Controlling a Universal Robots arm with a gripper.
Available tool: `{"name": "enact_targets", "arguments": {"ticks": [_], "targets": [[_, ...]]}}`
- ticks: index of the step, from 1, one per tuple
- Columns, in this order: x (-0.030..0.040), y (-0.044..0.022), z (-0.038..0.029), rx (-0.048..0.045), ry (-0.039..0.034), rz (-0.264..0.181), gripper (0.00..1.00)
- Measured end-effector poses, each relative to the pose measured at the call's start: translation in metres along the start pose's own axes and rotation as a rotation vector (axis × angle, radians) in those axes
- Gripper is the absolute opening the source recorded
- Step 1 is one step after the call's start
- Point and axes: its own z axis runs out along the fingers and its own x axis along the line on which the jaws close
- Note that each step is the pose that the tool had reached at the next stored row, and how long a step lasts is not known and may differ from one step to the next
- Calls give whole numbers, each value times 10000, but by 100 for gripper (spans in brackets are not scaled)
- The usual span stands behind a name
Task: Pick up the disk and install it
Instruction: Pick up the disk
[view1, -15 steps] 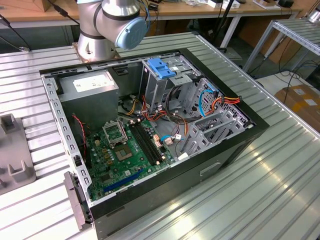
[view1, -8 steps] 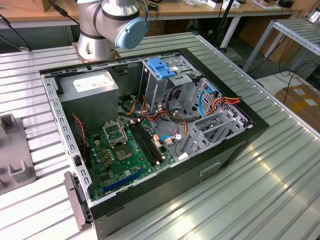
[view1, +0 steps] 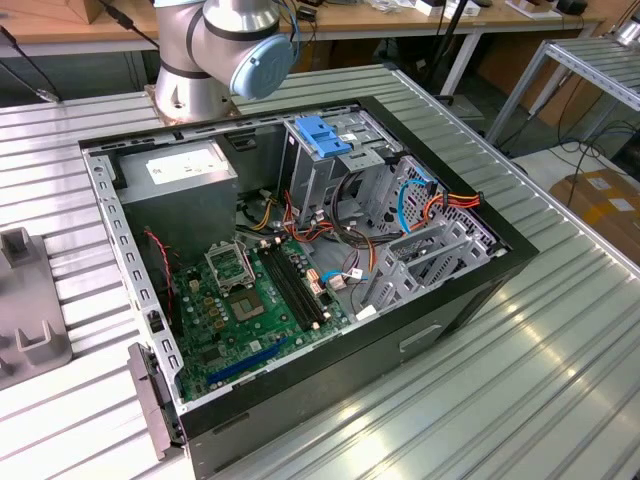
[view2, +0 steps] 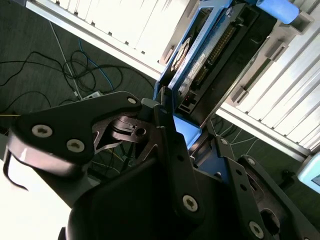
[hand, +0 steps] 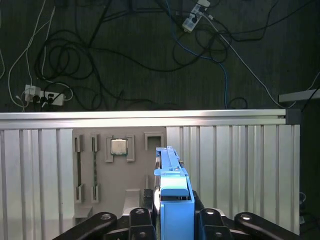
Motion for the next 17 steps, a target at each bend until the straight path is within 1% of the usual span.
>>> {"name": "enact_targets", "arguments": {"ticks": [3, 8, 17], "targets": [[-3, 0, -51, -1, 1, 0, 37], [-7, 0, -115, -2, 1, 0, 37], [-13, 0, -201, -1, 0, 0, 37]]}}
